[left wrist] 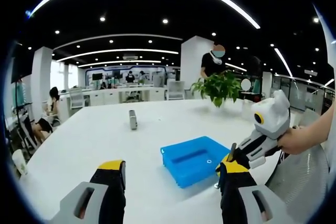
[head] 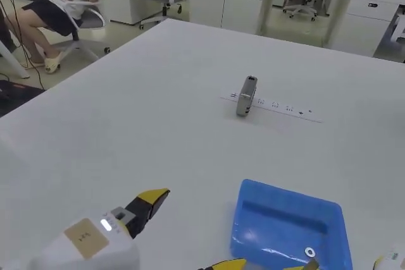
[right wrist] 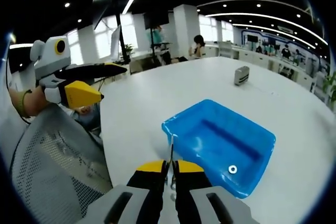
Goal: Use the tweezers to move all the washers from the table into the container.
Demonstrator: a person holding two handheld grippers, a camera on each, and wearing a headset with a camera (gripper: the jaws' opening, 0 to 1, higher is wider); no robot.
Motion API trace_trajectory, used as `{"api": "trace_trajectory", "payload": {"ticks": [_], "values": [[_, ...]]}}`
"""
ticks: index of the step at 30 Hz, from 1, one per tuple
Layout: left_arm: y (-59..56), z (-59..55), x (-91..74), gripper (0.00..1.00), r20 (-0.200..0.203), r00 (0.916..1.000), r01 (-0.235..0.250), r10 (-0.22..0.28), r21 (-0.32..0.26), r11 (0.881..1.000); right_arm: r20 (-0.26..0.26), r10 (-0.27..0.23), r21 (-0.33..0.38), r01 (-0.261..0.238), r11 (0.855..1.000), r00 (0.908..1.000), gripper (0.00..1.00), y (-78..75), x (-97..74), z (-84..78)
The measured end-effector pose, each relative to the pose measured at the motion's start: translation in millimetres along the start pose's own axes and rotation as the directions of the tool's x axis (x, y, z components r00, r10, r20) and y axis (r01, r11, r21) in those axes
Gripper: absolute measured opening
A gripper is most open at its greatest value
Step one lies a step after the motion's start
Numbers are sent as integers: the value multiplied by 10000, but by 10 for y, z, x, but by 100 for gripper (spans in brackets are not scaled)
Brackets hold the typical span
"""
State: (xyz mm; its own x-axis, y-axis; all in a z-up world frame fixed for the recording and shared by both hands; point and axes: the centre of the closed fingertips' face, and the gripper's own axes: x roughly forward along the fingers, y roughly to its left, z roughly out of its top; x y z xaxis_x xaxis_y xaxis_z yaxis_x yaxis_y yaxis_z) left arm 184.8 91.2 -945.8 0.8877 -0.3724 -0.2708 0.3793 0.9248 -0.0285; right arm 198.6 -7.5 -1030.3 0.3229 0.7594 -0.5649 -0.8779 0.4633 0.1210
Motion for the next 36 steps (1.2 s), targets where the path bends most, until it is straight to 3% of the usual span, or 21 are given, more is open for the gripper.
{"api": "trace_trajectory", "payload": {"ticks": [8,17,21,24,27,36], "values": [[-11,-5,2,74,-24,10000,63,-63,-22,10000,252,-115,362,106,9993,9996,3,-45,-14,62],[-29,-16,8,73,-76,9998,196,-197,-72,9998,12,-198,158,198,9997,9998,3,-17,6,-23],[-31,-14,8,73,-59,9998,212,-212,-90,9997,-103,-43,-378,39,9993,9999,4,46,40,-18],[-31,-14,8,73,-53,9998,212,-213,-89,9997,-325,-128,-1246,87,9922,9994,3,56,48,-37],[-27,-12,7,73,-42,9998,185,-185,-78,9998,-477,-112,-1423,43,9898,9988,3,74,55,-42],[-11,-14,3,73,-26,9999,135,-135,-169,9998,-626,-136,-835,83,9965,9979,2,20,36,-74]]}}
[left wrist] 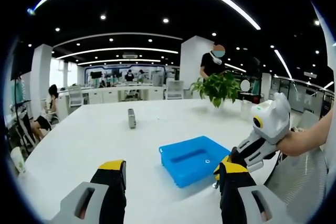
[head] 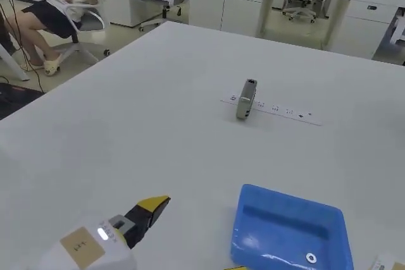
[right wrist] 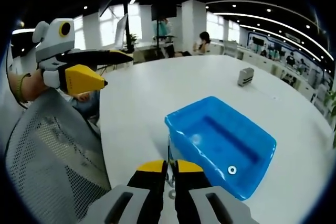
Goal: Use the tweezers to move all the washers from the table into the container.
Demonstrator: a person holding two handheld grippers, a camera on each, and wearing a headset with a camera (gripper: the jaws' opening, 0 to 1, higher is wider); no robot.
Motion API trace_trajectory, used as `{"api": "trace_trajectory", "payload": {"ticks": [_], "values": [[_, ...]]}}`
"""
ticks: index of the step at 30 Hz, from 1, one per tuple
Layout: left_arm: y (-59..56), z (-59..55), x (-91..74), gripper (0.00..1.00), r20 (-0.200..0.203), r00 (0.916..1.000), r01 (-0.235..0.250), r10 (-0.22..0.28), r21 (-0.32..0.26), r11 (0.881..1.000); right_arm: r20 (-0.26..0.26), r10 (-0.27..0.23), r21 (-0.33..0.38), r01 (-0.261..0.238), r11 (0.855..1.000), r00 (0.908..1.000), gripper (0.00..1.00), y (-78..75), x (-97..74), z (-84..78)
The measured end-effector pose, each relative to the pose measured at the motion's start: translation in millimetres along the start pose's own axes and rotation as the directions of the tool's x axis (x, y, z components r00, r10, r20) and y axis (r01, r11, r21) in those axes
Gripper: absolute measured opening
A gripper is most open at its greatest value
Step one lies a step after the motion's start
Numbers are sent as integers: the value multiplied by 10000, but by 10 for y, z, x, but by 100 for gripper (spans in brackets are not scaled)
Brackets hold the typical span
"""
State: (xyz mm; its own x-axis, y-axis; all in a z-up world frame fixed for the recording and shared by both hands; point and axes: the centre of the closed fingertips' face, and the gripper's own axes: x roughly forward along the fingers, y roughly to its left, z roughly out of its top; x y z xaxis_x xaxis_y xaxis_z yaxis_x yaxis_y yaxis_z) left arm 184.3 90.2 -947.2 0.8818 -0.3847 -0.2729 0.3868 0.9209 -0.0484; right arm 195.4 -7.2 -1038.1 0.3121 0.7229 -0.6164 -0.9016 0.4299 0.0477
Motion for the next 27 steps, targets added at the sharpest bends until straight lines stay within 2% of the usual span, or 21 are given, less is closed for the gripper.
{"api": "trace_trajectory", "payload": {"ticks": [4,8,12,18,27], "values": [[-27,-8,8,73,-60,9999,125,-124,51,9999,231,-12,752,-5,9972,9997,2,-44,-5,5],[-41,-22,15,73,-153,9997,180,-178,110,9998,542,-10,1555,-75,9878,9985,2,-104,-23,7],[-19,-21,11,73,-133,9999,80,-79,71,9999,915,-137,1804,-30,9836,9957,2,-173,-82,112],[-1,-23,8,73,-133,9999,-4,5,10,10000,1352,-18,1927,-245,9809,9908,2,-175,-145,272],[-2,-31,7,73,-181,9998,-19,19,15,10000,1681,117,1511,-375,9878,9857,2,-148,-231,473]]}}
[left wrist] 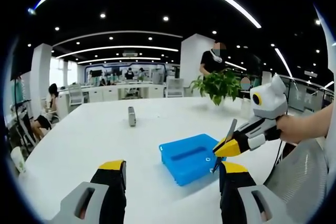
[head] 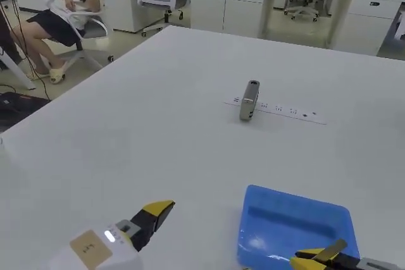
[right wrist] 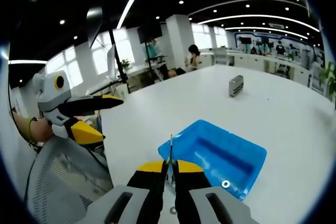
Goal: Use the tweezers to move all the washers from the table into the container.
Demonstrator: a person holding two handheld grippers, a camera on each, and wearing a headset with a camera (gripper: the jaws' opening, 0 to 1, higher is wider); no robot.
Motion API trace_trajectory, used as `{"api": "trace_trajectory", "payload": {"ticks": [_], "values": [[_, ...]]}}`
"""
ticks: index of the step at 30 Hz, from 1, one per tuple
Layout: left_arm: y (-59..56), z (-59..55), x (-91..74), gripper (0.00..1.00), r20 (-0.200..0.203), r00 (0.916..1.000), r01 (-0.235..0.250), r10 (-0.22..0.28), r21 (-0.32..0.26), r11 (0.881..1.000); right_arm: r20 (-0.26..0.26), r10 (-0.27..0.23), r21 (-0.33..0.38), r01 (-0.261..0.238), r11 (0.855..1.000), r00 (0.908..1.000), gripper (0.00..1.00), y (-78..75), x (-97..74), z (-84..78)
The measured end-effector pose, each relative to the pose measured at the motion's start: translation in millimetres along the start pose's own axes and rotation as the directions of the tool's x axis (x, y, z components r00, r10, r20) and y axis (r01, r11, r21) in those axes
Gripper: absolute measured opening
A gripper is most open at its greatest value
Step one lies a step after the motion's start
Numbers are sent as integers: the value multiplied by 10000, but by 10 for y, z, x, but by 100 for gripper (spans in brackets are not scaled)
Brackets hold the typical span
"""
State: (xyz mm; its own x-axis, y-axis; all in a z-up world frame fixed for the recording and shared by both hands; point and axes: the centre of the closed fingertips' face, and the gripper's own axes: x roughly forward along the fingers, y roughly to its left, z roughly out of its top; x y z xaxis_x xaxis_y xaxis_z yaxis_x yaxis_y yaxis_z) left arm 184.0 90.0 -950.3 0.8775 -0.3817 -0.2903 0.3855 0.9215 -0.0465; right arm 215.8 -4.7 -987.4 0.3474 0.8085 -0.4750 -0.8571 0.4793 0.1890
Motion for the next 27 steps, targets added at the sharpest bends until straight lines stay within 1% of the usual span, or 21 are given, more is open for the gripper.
{"api": "trace_trajectory", "payload": {"ticks": [5,15,23,27], "values": [[-9,-7,3,73,-44,10000,40,-40,35,10000,157,-73,-271,77,9996,9998,2,-22,-35,125],[-4,-4,2,73,-28,10000,36,-36,-3,10000,384,-90,-313,102,9995,9992,2,-74,-44,284],[4,-2,0,73,-8,10000,-3,3,-31,10000,437,-63,-395,81,9992,9990,2,-125,-27,357],[3,-6,1,72,-34,10000,2,-2,-15,10000,484,-52,-374,70,9993,9988,2,-195,-1,392]]}}
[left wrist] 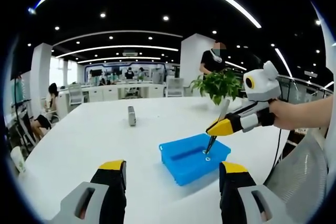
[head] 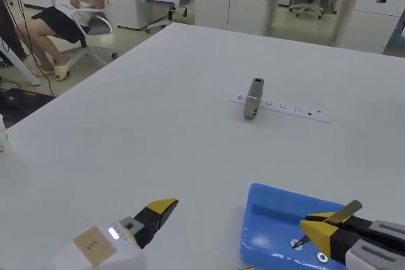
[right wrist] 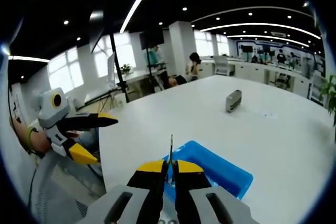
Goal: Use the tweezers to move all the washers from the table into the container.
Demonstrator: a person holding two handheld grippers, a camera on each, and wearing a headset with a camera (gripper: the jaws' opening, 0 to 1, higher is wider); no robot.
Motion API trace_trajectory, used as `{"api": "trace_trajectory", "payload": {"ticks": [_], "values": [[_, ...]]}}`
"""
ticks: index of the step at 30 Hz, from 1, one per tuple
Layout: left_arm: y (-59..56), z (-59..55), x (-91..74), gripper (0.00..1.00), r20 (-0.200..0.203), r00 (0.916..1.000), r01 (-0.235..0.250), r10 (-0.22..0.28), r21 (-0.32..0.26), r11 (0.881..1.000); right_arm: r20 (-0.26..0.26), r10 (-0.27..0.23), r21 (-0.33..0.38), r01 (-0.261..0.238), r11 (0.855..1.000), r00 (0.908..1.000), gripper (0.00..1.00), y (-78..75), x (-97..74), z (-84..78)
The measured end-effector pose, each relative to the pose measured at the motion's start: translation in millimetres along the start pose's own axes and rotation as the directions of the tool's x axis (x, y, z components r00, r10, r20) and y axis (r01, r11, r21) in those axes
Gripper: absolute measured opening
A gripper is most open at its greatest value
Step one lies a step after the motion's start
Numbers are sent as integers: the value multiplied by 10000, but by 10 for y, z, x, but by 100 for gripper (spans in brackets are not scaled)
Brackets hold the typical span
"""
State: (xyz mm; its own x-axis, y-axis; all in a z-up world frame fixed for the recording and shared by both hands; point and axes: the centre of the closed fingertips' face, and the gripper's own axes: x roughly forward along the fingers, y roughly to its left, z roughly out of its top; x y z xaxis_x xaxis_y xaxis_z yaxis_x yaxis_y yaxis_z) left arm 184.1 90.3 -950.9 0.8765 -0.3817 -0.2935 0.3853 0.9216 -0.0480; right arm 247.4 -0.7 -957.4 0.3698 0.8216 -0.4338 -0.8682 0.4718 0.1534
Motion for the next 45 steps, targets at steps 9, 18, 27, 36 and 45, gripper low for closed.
{"api": "trace_trajectory", "payload": {"ticks": [9,18,27,36,45], "values": [[-1,-5,6,72,-26,10000,15,-15,-4,10000,73,-125,356,123,9993,9999,2,-201,115,14],[-14,-20,14,72,-109,9999,102,-102,4,9999,-541,-280,76,285,9996,9981,2,-344,239,-148],[-3,-23,12,72,-123,9999,71,-71,-39,10000,-1078,-380,-42,377,9993,9934,3,-470,368,-344],[8,-27,11,72,-134,9999,19,-19,-46,10000,-1151,-639,248,672,9974,9913,3,-593,436,-482],[12,-25,9,71,-112,9999,26,-27,-98,9999,-1248,-784,372,836,9958,9891,3,-612,416,-473]]}}
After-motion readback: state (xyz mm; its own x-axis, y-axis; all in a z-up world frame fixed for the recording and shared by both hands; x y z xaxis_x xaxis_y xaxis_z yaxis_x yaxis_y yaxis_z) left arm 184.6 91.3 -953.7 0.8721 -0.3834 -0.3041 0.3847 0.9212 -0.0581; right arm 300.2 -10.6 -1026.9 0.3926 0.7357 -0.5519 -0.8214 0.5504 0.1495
